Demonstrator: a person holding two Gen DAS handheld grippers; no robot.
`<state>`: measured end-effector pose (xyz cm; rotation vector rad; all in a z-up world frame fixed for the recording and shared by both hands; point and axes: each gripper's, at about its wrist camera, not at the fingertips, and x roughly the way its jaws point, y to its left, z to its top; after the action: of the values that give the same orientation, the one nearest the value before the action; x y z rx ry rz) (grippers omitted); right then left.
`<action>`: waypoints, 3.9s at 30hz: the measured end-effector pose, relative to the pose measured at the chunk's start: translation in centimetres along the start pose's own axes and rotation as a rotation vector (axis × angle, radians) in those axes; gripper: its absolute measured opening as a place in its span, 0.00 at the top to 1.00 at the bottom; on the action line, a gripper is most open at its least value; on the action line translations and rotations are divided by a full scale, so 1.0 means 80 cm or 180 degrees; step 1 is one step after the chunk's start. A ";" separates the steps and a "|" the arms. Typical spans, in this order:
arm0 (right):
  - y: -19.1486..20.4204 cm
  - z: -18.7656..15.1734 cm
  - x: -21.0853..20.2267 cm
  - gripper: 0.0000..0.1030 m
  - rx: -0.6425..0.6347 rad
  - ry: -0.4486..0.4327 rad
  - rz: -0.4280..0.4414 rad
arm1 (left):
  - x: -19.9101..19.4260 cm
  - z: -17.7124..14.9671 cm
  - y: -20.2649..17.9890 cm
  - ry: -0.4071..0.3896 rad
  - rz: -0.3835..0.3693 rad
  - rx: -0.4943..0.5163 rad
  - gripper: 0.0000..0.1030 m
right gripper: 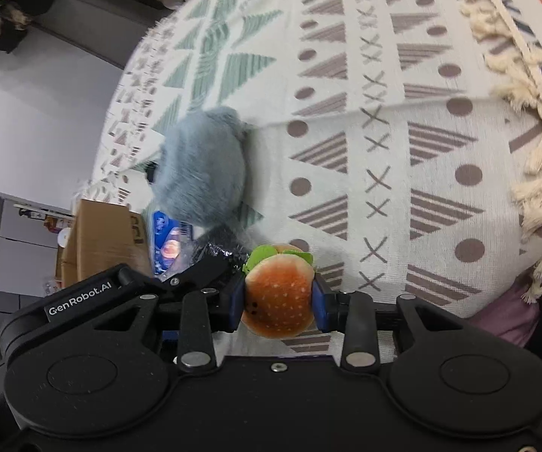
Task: Organize soft objects
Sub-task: 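Grasp the orange burger plush with the right tool while the left tool grasps the black plastic bag, then carry the burger plush and bag into the cardboard box and open both tools, then lift both tools out of the box and back over the bed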
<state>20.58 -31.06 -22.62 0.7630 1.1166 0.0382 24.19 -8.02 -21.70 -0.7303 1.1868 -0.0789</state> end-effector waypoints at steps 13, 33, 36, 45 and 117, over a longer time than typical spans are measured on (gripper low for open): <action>0.020 -0.015 -0.040 0.66 -0.0321 -0.0388 0.0284 | -0.081 -0.010 0.005 -0.0402 0.0007 0.0192 0.77; 0.082 -0.031 -0.064 0.66 -0.1014 -0.0887 0.0502 | -0.168 -0.001 0.032 -0.0920 0.0281 0.0607 0.77; 0.098 -0.031 -0.068 0.66 -0.1127 -0.0980 0.0564 | -0.180 0.006 0.041 -0.0969 0.0292 0.0600 0.77; 0.152 -0.029 -0.071 0.66 -0.1385 -0.1088 0.0600 | -0.215 0.029 0.058 -0.1133 0.0357 0.0665 0.77; 0.212 -0.049 -0.043 0.15 -0.1586 -0.0412 0.0650 | -0.236 0.067 0.063 -0.1308 0.1239 0.1024 0.22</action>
<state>21.49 -17.61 -11.08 0.4207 0.8523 0.4190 19.69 6.42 -8.24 -0.2080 0.8734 0.1940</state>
